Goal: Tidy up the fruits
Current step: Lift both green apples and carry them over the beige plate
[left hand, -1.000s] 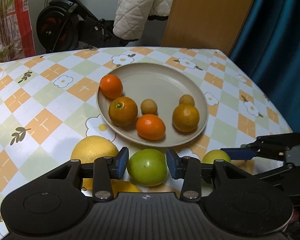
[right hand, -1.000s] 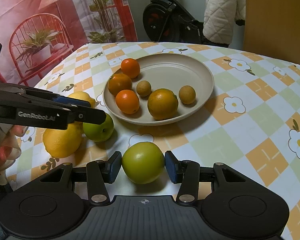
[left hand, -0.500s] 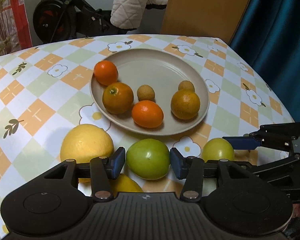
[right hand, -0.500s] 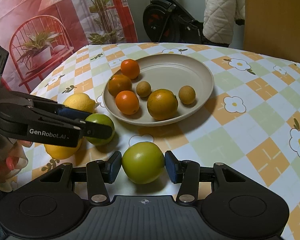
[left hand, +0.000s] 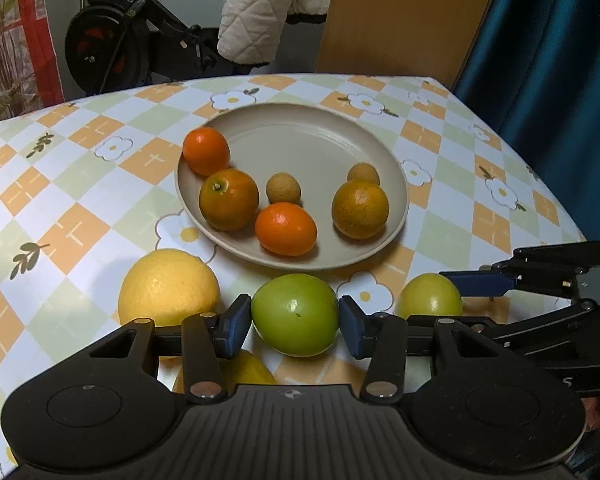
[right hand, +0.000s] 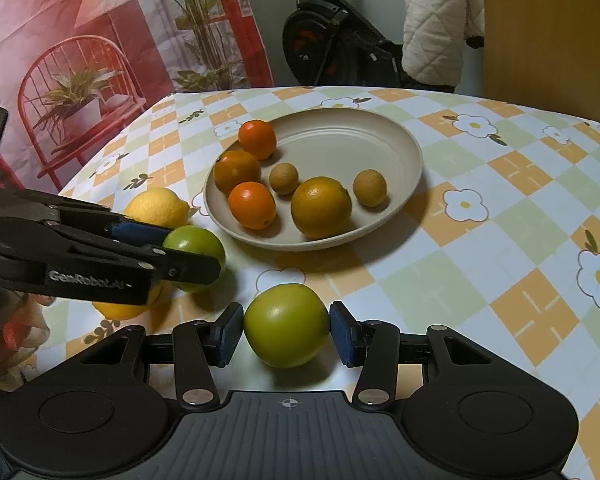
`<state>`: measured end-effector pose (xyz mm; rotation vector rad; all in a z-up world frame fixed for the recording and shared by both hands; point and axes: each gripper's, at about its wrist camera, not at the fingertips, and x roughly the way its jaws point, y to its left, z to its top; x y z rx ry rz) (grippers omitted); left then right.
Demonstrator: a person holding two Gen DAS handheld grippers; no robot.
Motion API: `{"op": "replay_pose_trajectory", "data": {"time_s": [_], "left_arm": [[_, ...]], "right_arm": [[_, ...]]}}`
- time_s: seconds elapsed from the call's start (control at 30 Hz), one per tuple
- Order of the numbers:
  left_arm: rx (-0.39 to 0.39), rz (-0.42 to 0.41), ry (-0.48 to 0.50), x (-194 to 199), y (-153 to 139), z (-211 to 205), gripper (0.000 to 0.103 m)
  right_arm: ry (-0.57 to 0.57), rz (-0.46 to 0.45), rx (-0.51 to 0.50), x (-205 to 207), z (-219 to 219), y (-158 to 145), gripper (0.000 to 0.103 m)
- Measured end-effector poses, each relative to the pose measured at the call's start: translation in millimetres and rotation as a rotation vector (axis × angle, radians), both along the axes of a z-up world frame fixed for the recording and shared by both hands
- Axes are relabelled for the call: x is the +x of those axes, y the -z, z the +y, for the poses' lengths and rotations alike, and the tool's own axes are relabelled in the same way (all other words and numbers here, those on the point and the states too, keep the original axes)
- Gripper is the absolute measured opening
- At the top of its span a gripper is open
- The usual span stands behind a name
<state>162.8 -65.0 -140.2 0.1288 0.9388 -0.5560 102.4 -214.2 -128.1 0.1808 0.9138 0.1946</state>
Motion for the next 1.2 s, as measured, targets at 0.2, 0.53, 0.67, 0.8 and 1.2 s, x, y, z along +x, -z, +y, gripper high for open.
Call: {"op": "replay_pose_trajectory", "data": {"time_s": [0.2,0.53,0.67,0.8,1.2], "left_arm": [[-0.037,-0.04,-0.012,-3,-18,2,0.05],[-0.082,-0.107,-0.031,9,-49,-1,0.05],[-0.107,-0.115,-0.048,20,-53,-3,0.05],[-0.131,-0.115,-0.074,39,-54,-8,0.05],[-0.169,-0.064,-0.14,111,-39,-24,0.05]], "right_arm": [[0.018,-0.016,-0.015,-4,-9,-5,0.044],[0.019,-0.096,-0.074,11,-29,-37,0.044],[0.011,-0.12,-0.113,25,-36,-47,0.044],[0.0,-0.138,-0.135,47,-43,-54,0.044],[-0.128,-0.134,-0.214,136,-33,-43,0.044]]}}
